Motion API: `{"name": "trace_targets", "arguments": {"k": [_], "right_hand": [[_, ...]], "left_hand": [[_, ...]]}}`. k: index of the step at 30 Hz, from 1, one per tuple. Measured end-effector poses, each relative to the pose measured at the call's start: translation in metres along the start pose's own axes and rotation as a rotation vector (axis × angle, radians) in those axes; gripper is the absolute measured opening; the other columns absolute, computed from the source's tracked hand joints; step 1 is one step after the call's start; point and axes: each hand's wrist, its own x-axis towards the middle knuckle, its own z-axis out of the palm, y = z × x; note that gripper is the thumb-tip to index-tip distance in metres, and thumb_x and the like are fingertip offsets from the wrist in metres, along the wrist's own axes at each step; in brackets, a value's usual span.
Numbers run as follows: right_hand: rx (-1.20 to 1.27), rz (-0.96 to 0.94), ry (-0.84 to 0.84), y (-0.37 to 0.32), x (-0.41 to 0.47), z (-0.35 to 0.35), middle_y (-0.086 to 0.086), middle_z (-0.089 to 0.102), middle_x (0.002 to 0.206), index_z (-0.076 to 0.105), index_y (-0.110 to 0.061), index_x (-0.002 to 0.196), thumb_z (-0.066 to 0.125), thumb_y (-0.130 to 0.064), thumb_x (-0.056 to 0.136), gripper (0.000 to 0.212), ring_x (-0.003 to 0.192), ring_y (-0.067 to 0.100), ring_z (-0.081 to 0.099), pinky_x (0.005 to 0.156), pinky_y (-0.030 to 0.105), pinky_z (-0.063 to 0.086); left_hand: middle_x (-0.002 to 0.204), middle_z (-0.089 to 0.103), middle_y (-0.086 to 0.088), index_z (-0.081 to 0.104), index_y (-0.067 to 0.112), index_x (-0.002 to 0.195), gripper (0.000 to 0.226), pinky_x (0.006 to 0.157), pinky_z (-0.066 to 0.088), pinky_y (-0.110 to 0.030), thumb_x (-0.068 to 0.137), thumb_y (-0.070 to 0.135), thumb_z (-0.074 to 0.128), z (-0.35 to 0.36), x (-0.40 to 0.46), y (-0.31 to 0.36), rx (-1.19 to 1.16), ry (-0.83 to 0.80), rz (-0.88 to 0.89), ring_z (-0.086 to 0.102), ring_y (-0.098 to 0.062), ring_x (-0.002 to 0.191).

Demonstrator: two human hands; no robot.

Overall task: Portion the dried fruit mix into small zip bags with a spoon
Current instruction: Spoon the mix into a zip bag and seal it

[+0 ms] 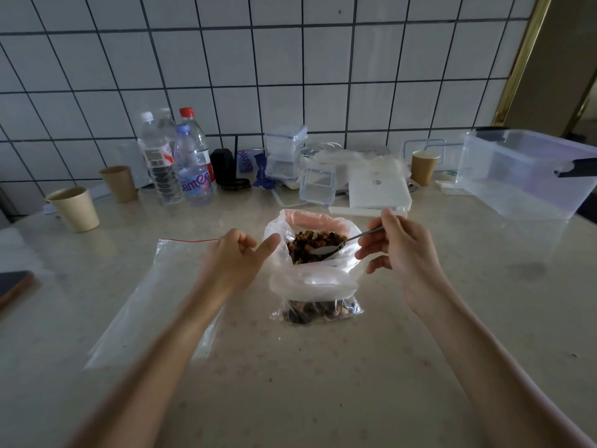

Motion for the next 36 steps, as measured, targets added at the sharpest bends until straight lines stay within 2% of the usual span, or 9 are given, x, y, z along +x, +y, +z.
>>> {"name": "trace_targets", "arguments": {"k": [3, 6, 9, 14, 19, 22, 30, 33, 36], "right_hand": [[-0.137, -0.043, -0.025, 0.007, 0.001, 0.001, 0.011, 0.072, 0.069, 0.064, -0.002, 0.091, 0.046, -0.024, 0.11, 0.035, 0.06, 0.027, 0.07, 0.043, 0.035, 0.052], [-0.239, -0.088, -0.094, 0.012, 0.001, 0.003, 0.01, 0.075, 0.072, 0.065, -0.004, 0.092, 0.051, -0.022, 0.109, 0.028, 0.061, 0.024, 0.074, 0.044, 0.035, 0.056], [-0.221, -0.052, -0.126, 0.015, 0.0, 0.009, 0.01, 0.078, 0.075, 0.067, -0.004, 0.092, 0.055, -0.02, 0.107, 0.026, 0.064, 0.025, 0.076, 0.045, 0.03, 0.055], [-0.212, -0.015, -0.117, 0.021, -0.002, 0.016, 0.006, 0.08, 0.081, 0.071, -0.006, 0.096, 0.055, -0.02, 0.107, 0.023, 0.074, 0.023, 0.079, 0.052, 0.026, 0.056], [-0.088, 0.169, -0.212, 0.019, -0.004, 0.023, 0.006, 0.081, 0.096, 0.07, -0.003, 0.113, 0.047, -0.028, 0.111, 0.034, 0.09, 0.017, 0.079, 0.054, 0.024, 0.056], [-0.06, 0.223, -0.23, 0.017, -0.005, 0.021, 0.007, 0.081, 0.099, 0.067, -0.003, 0.118, 0.042, -0.025, 0.112, 0.034, 0.093, 0.018, 0.078, 0.056, 0.027, 0.058], [0.074, 0.296, -0.133, 0.017, -0.001, 0.013, 0.015, 0.08, 0.099, 0.068, -0.002, 0.114, 0.042, -0.018, 0.11, 0.031, 0.092, 0.032, 0.078, 0.067, 0.039, 0.056], [0.116, 0.303, -0.093, 0.016, 0.0, 0.011, 0.018, 0.079, 0.097, 0.068, -0.001, 0.109, 0.042, -0.017, 0.11, 0.031, 0.088, 0.033, 0.078, 0.062, 0.036, 0.055], [0.133, 0.279, -0.057, 0.014, 0.001, 0.008, 0.02, 0.079, 0.095, 0.068, -0.002, 0.104, 0.04, -0.017, 0.11, 0.033, 0.086, 0.034, 0.078, 0.056, 0.035, 0.057]], "left_hand": [[0.103, 0.069, 0.009, 0.064, 0.013, 0.123, 0.083, 0.084, 0.048, -0.035, 0.082, 0.084, 0.056, 0.01, 0.005, 0.005, 0.037, -0.079, 0.0, 0.064, -0.015, 0.101], [0.088, 0.068, 0.004, 0.065, 0.017, 0.098, 0.06, 0.066, 0.046, -0.033, 0.085, 0.075, 0.061, 0.02, 0.007, 0.008, 0.132, -0.113, 0.031, 0.062, -0.013, 0.081], [0.089, 0.064, 0.004, 0.055, 0.025, 0.088, 0.022, 0.057, 0.039, -0.03, 0.088, 0.042, 0.069, 0.023, 0.007, 0.007, 0.129, -0.101, 0.053, 0.056, -0.009, 0.076], [0.082, 0.064, 0.008, 0.055, 0.03, 0.081, 0.017, 0.053, 0.037, -0.027, 0.087, 0.027, 0.071, 0.022, 0.005, 0.008, -0.001, -0.093, 0.071, 0.059, -0.01, 0.071], [0.1, 0.074, -0.004, 0.068, 0.016, 0.111, 0.024, 0.074, 0.062, -0.042, 0.089, 0.021, 0.075, 0.018, 0.003, 0.008, -0.263, -0.167, -0.021, 0.072, -0.023, 0.088], [0.104, 0.077, -0.007, 0.068, 0.015, 0.117, 0.027, 0.087, 0.062, -0.05, 0.09, 0.014, 0.073, 0.016, -0.001, 0.006, -0.374, -0.197, -0.08, 0.075, -0.026, 0.094], [0.097, 0.082, -0.004, 0.072, 0.017, 0.115, 0.02, 0.084, 0.063, -0.04, 0.094, 0.019, 0.073, 0.014, -0.006, 0.011, -0.629, -0.229, -0.15, 0.079, -0.021, 0.091], [0.1, 0.081, -0.005, 0.072, 0.014, 0.118, 0.021, 0.075, 0.059, -0.032, 0.098, 0.021, 0.071, 0.011, -0.006, 0.011, -0.681, -0.221, -0.153, 0.079, -0.02, 0.091], [0.111, 0.078, -0.004, 0.069, 0.018, 0.123, 0.027, 0.081, 0.06, -0.033, 0.098, 0.029, 0.07, 0.006, -0.004, 0.008, -0.595, -0.218, -0.139, 0.075, -0.021, 0.1]]}}
